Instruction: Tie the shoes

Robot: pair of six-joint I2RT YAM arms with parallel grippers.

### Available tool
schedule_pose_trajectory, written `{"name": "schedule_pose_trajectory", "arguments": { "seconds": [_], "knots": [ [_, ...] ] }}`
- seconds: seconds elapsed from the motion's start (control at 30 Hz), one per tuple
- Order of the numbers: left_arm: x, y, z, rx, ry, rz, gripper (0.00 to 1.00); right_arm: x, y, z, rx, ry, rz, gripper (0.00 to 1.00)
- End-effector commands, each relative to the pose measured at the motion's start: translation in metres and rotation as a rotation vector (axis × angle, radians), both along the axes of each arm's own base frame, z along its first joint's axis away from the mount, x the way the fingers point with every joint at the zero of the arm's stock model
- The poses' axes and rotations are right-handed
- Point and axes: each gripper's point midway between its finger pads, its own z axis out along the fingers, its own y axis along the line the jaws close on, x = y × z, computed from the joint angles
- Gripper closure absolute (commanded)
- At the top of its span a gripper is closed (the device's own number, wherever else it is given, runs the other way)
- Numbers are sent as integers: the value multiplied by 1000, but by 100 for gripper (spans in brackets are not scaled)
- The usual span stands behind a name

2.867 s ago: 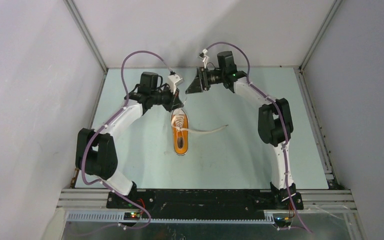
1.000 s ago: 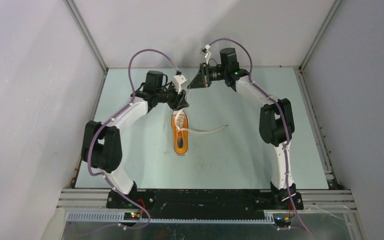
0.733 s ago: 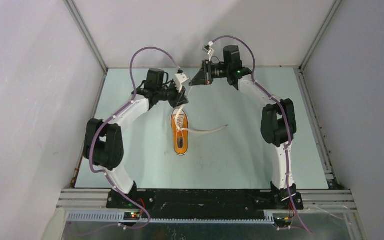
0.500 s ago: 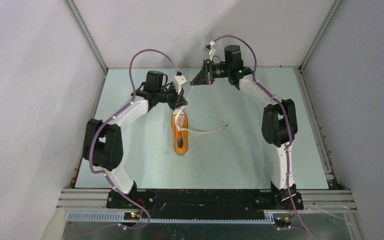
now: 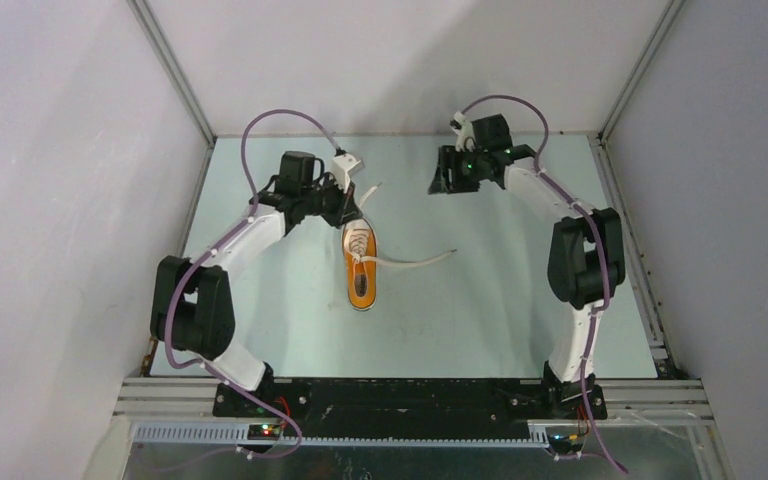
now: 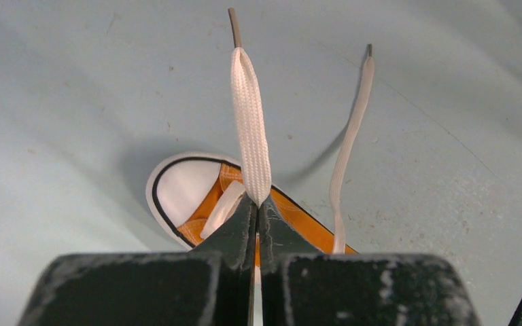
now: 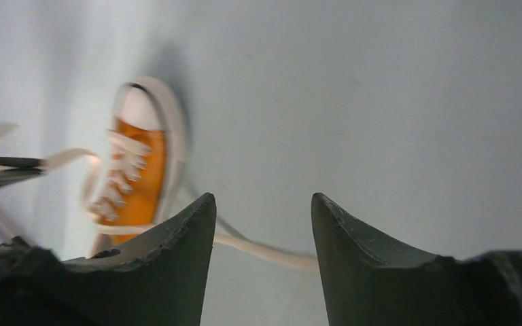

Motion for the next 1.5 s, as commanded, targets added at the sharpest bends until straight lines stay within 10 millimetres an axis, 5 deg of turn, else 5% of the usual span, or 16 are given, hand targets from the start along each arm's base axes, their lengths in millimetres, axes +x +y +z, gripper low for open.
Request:
{"name": "schedule_pose_trajectory", "arguments": {
  "seconds": [0.0, 0.27, 0.53, 0.93, 1.2, 1.37, 1.47],
  "knots": [
    [-5, 10, 4, -16, 37, 98, 100, -28, -73, -31, -269, 117, -200, 43],
    [-3, 8, 0, -51, 99, 176, 100, -74, -86, -79, -318, 388, -246, 42],
    [3, 13, -16, -26, 157, 276, 100, -111, -63, -111, -272, 677, -398, 43],
    [-18, 19, 2, -30, 128, 265, 100, -87, -50, -140, -358, 706, -671, 53],
    [-34, 13, 13, -44, 102, 207, 100, -122, -56, -171, -517, 722, -639, 66],
    [-45, 9, 11, -48, 101, 159, 100, -112, -64, -189, -580, 638, -563, 68],
    [-51, 7, 8, -47, 116, 128, 100, -82, -60, -182, -546, 532, -499, 98]
  ]
}}
